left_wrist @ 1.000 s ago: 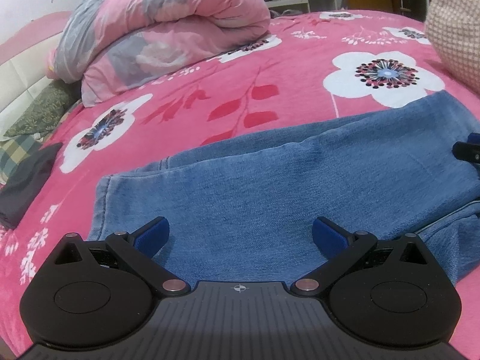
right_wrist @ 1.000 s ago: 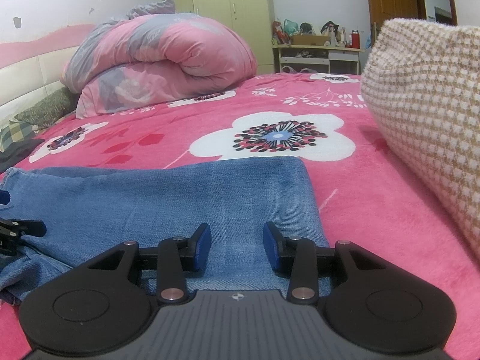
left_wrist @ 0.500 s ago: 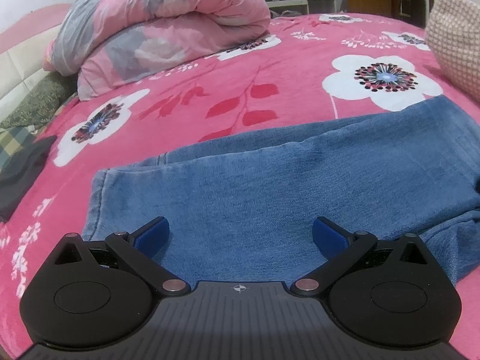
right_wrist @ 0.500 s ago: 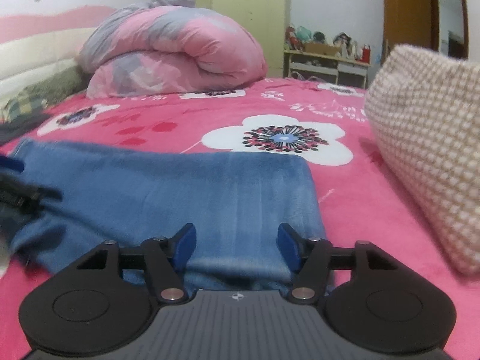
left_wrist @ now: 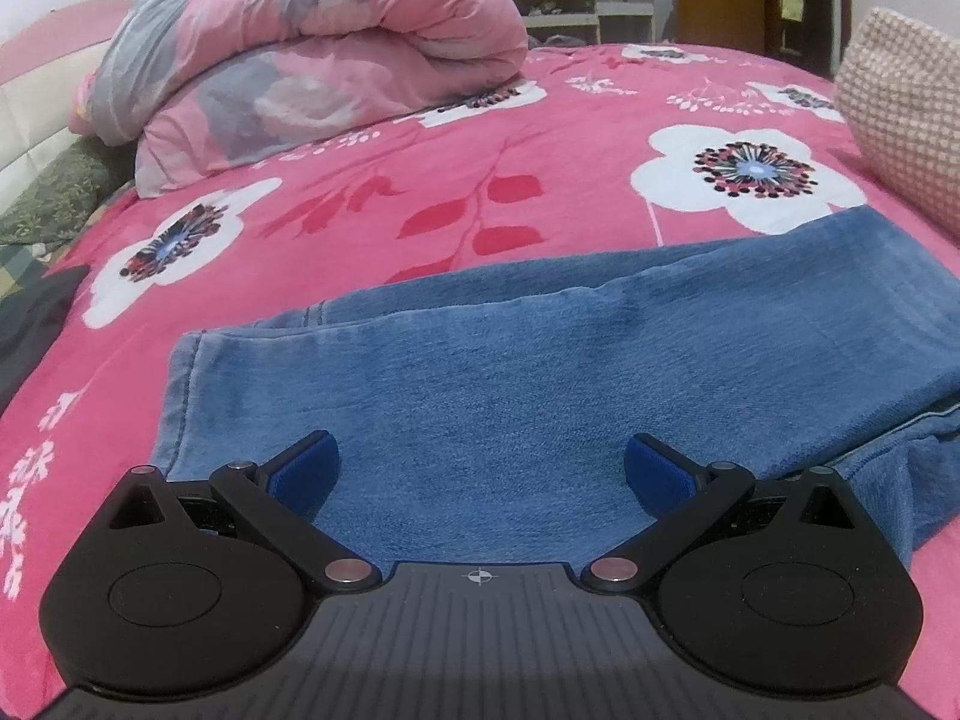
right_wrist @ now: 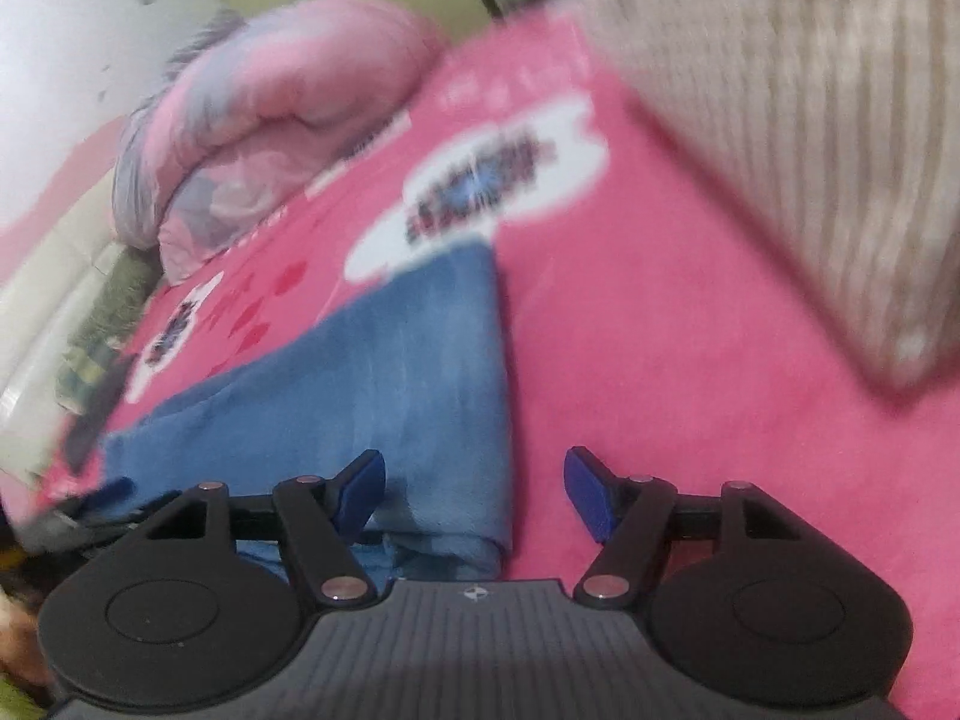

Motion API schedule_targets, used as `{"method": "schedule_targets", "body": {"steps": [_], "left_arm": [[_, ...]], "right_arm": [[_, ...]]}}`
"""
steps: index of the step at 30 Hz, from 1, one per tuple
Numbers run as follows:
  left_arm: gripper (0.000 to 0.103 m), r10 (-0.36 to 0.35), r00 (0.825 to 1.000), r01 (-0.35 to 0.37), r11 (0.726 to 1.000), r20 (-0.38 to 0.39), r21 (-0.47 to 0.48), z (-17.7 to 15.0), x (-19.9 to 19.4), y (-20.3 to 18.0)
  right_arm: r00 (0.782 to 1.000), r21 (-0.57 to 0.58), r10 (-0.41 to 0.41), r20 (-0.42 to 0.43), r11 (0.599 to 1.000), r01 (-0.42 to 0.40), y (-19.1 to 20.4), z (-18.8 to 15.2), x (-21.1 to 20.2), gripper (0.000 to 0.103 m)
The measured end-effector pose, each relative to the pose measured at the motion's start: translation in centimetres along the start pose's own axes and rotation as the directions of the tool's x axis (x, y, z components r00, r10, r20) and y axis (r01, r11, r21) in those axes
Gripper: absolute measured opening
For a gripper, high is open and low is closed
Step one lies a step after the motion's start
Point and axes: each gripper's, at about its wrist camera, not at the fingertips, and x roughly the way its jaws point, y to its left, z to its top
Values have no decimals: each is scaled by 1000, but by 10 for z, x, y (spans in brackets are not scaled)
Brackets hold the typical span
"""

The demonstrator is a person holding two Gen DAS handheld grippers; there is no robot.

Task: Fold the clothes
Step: 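Grasp the blue jeans edge with the right gripper and lift it, then lift the jeans with the right gripper and carry it over the bundle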

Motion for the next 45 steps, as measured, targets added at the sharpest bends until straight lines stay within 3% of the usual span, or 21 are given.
{"method": "schedule_targets", "body": {"steps": [5, 9, 13, 15, 18, 20, 23, 27, 30, 34, 39, 42, 45], "left_arm": [[103, -17, 1000, 17, 1000, 13, 1, -1, 1, 3], [103, -26, 999, 25, 1000, 27, 7, -3, 1, 3], [103, -40, 998, 40, 999, 40, 13, -5, 2, 5], [103, -47, 997, 47, 999, 53, 17, -7, 1, 6], [103, -54, 996, 52, 998, 67, 30, -7, -1, 7], [103, -48, 996, 45, 998, 77, 38, -4, -6, 9], [103, -37, 987, 27, 997, 155, 67, 1, -18, 8], [103, -84, 977, 55, 987, 194, 151, 13, -15, -7], [99, -160, 975, 118, 960, 154, 253, 9, -1, -27], [97, -164, 958, 63, 920, 235, 386, -15, -5, -45], [99, -220, 951, 119, 910, 219, 397, -6, -12, -31], [99, -267, 936, 171, 915, 229, 367, 7, -19, -24], [99, -313, 927, 212, 892, 207, 400, 13, -11, -32]], "right_arm": [[982, 204, 146, -115, 972, -121, -34, 12, 5, 48], [960, 276, 235, -151, 943, -187, -46, 26, 27, 47], [940, 242, 292, -177, 939, -246, -36, 43, 62, 41], [937, 230, 304, -174, 937, -261, -35, 44, 66, 23], [931, 219, 330, -156, 931, -293, -32, 45, 64, 13], [926, 216, 359, -121, 920, -328, -29, 47, 55, 11], [928, 154, 362, -93, 926, -345, -10, 56, 43, 10], [930, 62, 360, -77, 933, -356, 23, 70, 28, 10], [937, 20, 341, -74, 940, -341, 40, 75, 20, 10], [947, 21, 312, -78, 950, -312, 43, 70, 19, 10], [946, 43, 316, -70, 949, -314, 40, 66, 18, 10], [942, 20, 329, -64, 944, -328, 47, 67, 14, 10], [936, -3, 348, -58, 937, -349, 56, 68, 9, 11]]}}
